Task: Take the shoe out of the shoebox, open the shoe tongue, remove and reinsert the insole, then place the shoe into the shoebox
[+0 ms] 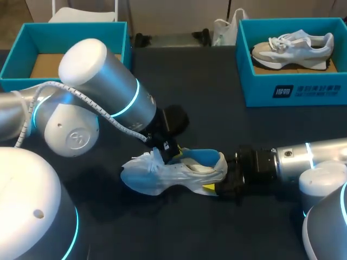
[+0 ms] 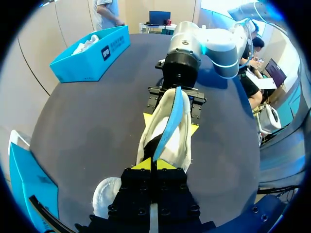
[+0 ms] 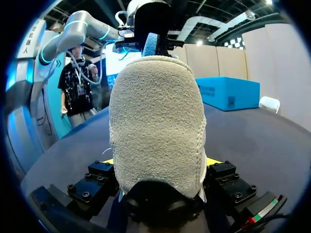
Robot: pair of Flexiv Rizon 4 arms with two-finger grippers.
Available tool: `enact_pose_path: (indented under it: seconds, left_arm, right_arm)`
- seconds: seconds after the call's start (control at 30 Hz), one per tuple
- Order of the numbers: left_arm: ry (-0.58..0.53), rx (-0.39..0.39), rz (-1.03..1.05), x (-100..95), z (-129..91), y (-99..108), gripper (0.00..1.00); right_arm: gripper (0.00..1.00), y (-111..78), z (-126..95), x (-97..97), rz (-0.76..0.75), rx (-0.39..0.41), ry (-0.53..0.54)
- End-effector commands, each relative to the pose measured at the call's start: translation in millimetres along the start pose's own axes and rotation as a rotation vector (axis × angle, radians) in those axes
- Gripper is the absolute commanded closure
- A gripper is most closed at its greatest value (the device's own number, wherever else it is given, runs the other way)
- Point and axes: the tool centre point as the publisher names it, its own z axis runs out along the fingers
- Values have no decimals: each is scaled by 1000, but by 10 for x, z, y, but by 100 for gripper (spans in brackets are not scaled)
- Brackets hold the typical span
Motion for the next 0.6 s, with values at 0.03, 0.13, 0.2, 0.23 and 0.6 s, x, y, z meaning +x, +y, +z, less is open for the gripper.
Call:
enact_pose_path:
  seconds: [0.03, 0.13, 0.2, 0.23, 0.6]
  left_arm:
    - [-3, -4, 9, 27, -1, -49, 100]
    - [6, -16, 23, 44, 15, -43, 100]
    - [11, -23, 34, 50, 24, -36, 100]
    - [13, -26, 38, 50, 26, -36, 97]
    - [2, -37, 120, 84, -7, -45, 63]
  right_arm:
    - [100, 13, 12, 12, 0, 6, -2]
    - [100, 13, 12, 12, 0, 6, -2]
    - [100, 13, 12, 12, 0, 6, -2]
    - [100, 13, 12, 12, 0, 6, -2]
    - [100, 13, 12, 12, 0, 6, -2]
